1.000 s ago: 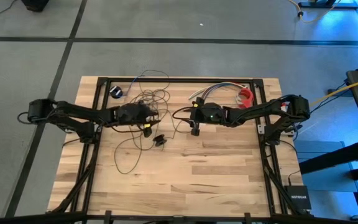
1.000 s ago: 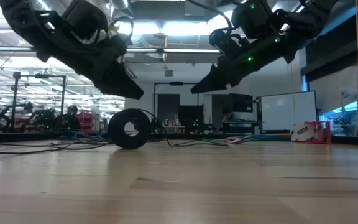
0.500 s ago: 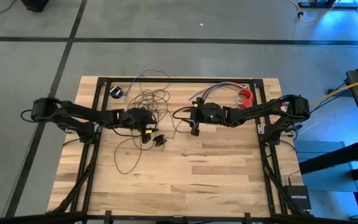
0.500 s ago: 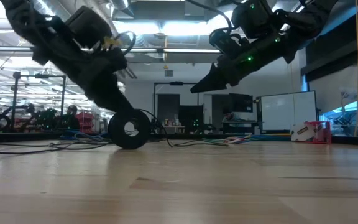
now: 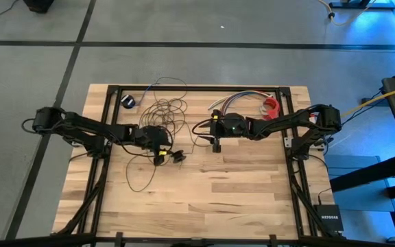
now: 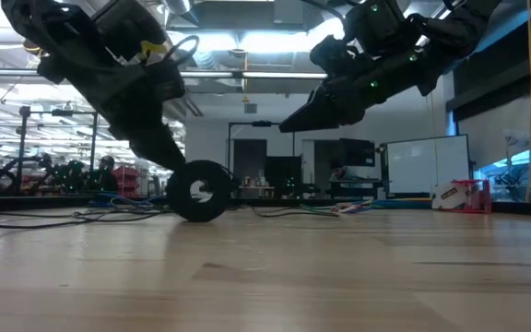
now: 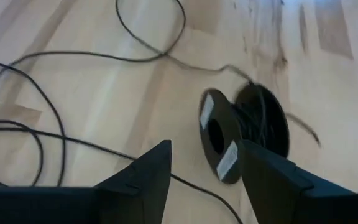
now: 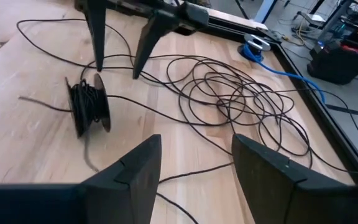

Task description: Coiling cords

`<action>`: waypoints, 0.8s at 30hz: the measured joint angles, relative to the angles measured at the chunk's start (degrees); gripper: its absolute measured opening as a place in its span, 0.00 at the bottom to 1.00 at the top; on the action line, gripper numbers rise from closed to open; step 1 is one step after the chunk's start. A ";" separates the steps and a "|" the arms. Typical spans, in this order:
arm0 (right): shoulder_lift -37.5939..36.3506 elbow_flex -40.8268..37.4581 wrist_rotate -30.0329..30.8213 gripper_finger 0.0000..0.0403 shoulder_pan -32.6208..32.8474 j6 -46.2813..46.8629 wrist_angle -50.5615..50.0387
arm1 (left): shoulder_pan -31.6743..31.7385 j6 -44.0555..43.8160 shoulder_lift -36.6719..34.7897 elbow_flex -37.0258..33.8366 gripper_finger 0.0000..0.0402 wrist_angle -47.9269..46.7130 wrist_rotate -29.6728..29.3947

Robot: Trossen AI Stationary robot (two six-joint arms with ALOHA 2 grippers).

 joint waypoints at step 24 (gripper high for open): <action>0.00 0.00 -0.35 0.50 0.00 0.15 0.00 | -4.70 -2.75 5.27 -4.41 0.44 10.67 -10.68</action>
